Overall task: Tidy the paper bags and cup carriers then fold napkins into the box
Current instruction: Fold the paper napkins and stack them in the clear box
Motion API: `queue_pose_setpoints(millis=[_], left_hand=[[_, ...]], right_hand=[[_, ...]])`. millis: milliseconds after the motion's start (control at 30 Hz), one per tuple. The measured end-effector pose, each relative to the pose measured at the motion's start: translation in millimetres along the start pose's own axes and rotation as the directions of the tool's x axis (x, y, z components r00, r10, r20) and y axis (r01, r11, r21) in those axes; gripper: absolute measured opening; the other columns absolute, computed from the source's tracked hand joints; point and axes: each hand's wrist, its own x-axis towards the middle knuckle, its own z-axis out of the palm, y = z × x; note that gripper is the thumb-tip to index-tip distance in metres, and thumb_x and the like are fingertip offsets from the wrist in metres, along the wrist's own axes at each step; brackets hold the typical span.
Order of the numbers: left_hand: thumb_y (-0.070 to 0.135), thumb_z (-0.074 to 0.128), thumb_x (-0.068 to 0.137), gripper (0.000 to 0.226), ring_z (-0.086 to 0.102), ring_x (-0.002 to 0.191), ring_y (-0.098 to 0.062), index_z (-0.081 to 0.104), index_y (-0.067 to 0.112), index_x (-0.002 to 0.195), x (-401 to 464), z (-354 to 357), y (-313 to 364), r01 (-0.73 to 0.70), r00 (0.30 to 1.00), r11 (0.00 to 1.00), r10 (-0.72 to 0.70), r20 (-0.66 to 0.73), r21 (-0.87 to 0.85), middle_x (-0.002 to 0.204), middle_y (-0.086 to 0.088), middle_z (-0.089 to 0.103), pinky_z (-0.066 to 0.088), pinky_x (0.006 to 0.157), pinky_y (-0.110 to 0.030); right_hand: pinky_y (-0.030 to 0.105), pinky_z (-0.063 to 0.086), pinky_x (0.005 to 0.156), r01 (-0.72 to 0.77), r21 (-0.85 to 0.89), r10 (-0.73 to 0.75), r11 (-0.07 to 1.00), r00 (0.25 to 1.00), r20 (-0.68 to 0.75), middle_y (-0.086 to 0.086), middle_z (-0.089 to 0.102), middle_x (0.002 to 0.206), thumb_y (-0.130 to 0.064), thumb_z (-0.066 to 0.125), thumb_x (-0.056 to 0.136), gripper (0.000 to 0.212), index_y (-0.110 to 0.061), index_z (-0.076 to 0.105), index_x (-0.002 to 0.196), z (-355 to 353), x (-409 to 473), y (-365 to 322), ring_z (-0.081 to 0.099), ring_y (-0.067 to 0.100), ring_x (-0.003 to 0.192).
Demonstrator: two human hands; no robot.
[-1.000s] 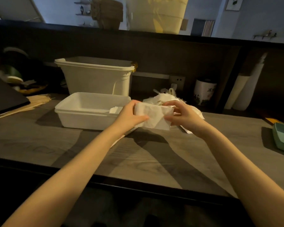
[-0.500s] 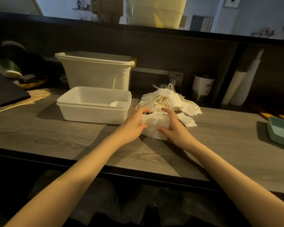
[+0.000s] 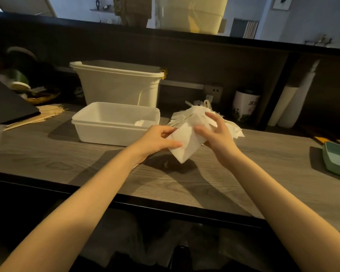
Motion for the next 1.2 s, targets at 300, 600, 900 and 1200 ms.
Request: queue_pose_setpoints(millis=[300, 600, 900, 1200], left_hand=[[0.03, 0.049, 0.095, 0.038, 0.06, 0.096, -0.015, 0.044, 0.012, 0.129, 2, -3, 30, 0.023, 0.995, 0.982, -0.041, -0.095, -0.186, 0.108, -0.003, 0.061, 0.052, 0.076, -0.025], [0.036, 0.04, 0.098, 0.036, 0.056, 0.091, -0.015, 0.039, 0.015, 0.128, 10, -28, 31, -0.001, 0.957, 1.0, -0.004, -0.289, -0.02, 0.109, -0.004, 0.056, 0.044, 0.067, -0.023], [0.025, 0.044, 0.098, 0.035, 0.056, 0.082, -0.011, 0.041, 0.01, 0.13, 26, -107, 16, 0.162, 0.918, 0.96, -0.231, -0.323, -0.227, 0.095, 0.0, 0.056, 0.049, 0.068, -0.025], [0.007, 0.047, 0.096, 0.037, 0.059, 0.088, -0.02, 0.038, 0.003, 0.131, 54, -163, -19, 0.517, 0.834, 0.843, -0.535, -0.134, -0.147, 0.101, -0.01, 0.058, 0.051, 0.075, -0.032]], right_hand=[[0.034, 0.049, 0.091, 0.097, -0.113, -0.098, 0.989, 0.995, -0.003, 0.0, 0.04, 0.136, -0.027, 0.06, 0.091, 0.056, -0.029, 0.031, 0.139, 36, 16, -48, 0.049, 0.016, 0.113], [0.021, 0.046, 0.076, 0.143, 0.045, -0.138, 0.989, 0.986, -0.092, -0.008, 0.048, 0.118, -0.016, 0.05, 0.096, 0.039, -0.026, 0.039, 0.132, 79, 34, -60, 0.051, 0.008, 0.099], [0.014, 0.053, 0.063, -0.005, 0.124, 0.0, 0.992, 0.999, 0.043, -0.002, 0.059, 0.108, -0.016, 0.053, 0.095, 0.028, -0.018, 0.05, 0.123, 97, 72, -55, 0.063, 0.01, 0.091], [0.024, 0.056, 0.071, -0.109, 0.056, 0.098, 0.993, 0.98, 0.172, 0.006, 0.061, 0.094, -0.008, 0.047, 0.096, 0.022, -0.011, 0.053, 0.116, 118, 95, -25, 0.063, 0.015, 0.078]])
